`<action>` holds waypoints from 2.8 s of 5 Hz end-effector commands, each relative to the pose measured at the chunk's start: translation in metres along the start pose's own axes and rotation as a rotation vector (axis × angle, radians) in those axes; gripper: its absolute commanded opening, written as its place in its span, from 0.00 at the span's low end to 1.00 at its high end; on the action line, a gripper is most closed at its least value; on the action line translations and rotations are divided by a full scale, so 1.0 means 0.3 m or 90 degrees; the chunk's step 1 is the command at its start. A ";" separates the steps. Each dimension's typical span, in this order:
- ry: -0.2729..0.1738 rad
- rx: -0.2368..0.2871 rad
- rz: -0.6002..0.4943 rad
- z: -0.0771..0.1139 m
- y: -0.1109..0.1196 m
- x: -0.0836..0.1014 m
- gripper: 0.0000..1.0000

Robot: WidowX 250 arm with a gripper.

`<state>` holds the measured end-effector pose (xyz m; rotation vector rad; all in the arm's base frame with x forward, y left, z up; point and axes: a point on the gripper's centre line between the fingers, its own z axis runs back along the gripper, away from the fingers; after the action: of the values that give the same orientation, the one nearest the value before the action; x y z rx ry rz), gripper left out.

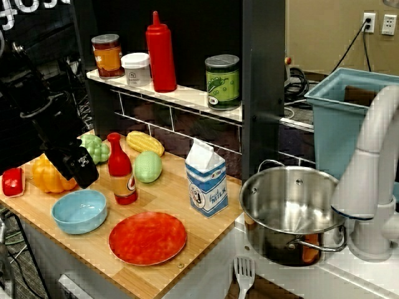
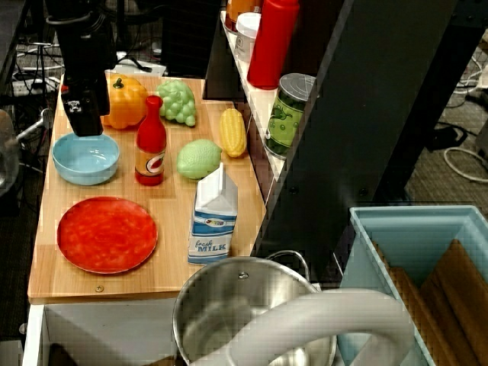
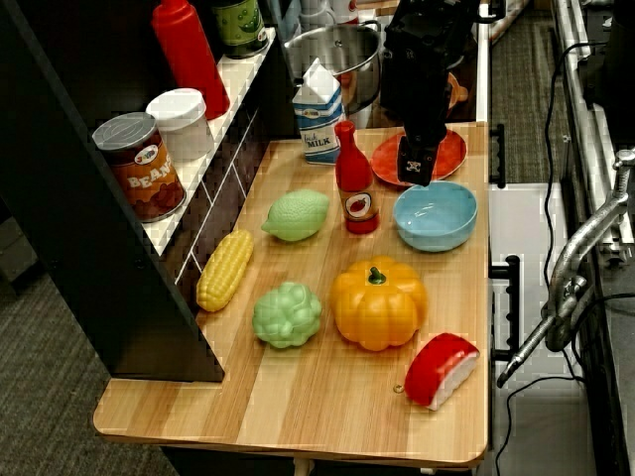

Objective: Lift bowl

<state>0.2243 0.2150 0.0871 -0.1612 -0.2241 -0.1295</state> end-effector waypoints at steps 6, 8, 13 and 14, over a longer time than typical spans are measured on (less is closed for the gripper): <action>0.008 0.035 0.016 -0.095 -0.024 -0.018 1.00; 0.003 0.044 0.026 -0.120 -0.021 -0.019 1.00; -0.022 0.044 0.068 -0.191 0.012 -0.027 0.00; -0.011 0.044 0.079 -0.182 0.025 -0.014 0.00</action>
<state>0.2282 0.2075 0.0247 -0.1297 -0.2176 0.0055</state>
